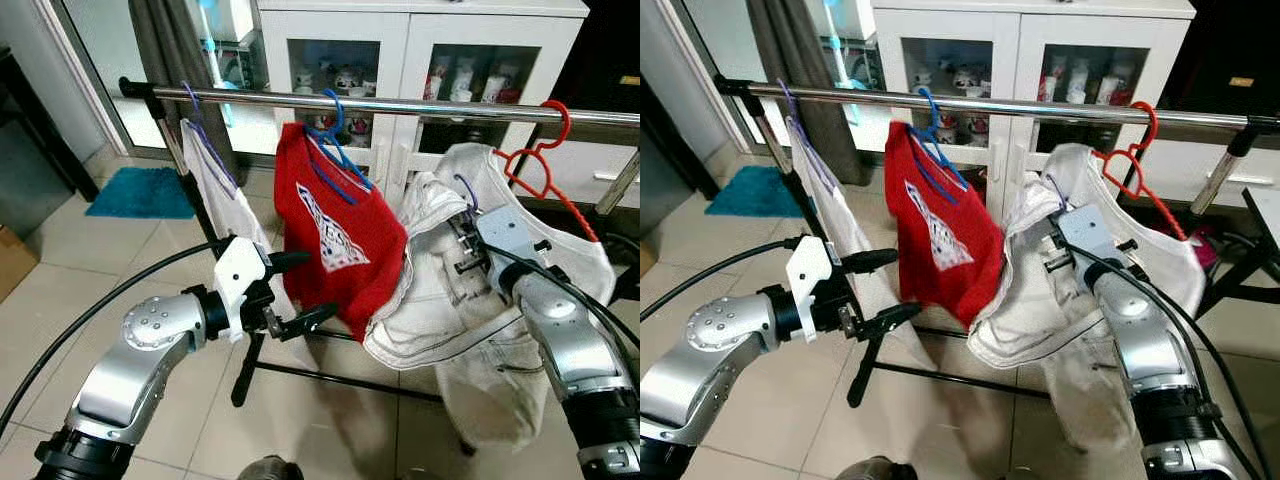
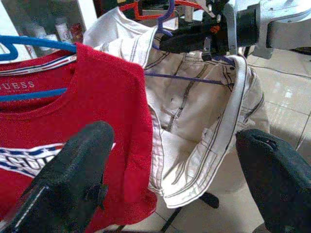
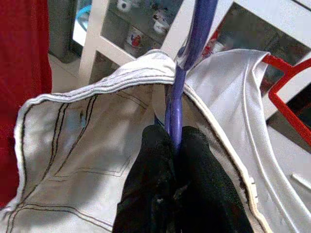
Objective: Hang hanger
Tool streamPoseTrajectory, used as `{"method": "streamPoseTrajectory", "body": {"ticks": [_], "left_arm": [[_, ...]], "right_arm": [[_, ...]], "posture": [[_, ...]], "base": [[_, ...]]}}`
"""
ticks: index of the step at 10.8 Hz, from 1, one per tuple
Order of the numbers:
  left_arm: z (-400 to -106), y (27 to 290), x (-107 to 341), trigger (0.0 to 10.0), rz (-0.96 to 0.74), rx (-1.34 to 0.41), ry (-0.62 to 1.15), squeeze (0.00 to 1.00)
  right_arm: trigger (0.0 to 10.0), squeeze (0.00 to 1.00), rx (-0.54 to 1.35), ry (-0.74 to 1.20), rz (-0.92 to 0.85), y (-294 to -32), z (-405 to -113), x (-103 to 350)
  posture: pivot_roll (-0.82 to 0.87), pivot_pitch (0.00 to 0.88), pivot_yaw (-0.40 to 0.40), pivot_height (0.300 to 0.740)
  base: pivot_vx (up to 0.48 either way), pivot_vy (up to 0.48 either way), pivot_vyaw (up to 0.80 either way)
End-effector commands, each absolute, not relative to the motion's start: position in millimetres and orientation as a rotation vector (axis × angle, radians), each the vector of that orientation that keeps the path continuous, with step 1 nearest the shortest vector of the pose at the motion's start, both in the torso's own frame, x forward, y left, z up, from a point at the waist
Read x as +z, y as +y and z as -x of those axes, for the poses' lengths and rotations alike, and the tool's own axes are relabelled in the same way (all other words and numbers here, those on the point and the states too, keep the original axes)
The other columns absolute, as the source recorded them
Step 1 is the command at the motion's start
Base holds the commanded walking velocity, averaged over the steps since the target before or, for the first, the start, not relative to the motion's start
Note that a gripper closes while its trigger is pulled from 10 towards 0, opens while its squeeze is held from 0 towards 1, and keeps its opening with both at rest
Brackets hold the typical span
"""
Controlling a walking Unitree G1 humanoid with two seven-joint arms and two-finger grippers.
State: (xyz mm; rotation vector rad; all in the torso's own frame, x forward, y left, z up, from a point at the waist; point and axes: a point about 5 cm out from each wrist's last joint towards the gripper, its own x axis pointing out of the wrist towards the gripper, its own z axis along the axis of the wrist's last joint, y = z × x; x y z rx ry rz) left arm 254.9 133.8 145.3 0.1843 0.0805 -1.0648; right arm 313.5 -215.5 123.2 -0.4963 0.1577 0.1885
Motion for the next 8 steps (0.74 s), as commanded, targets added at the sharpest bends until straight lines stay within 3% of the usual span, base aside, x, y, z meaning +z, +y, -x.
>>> {"method": "streamPoseTrajectory", "body": {"ticks": [1,4,8], "left_arm": [[-255.2,135.0,144.5,10.0,-0.198,-1.059,0.094,0.07],[-255.7,135.5,142.9,10.0,-0.198,-1.055,0.102,0.07],[-257.7,132.8,149.7,10.0,-0.174,-1.088,0.069,0.07]], "right_arm": [[10.0,0.0,0.21,0.11,0.506,-215.8,-313.2,130.1],[10.0,0.0,0.327,0.219,0.599,-213.4,-295.9,95.8],[10.0,0.0,0.163,0.101,0.589,-216.9,-313.5,120.6]], "posture": [[-0.12,0.019,0.07,0.74],[-0.12,0.02,0.069,0.74],[-0.11,0.025,0.077,0.74]], "base": [[0.0,0.0,0.0],[0.0,0.0,0.0],[0.0,0.0,0.0]]}}
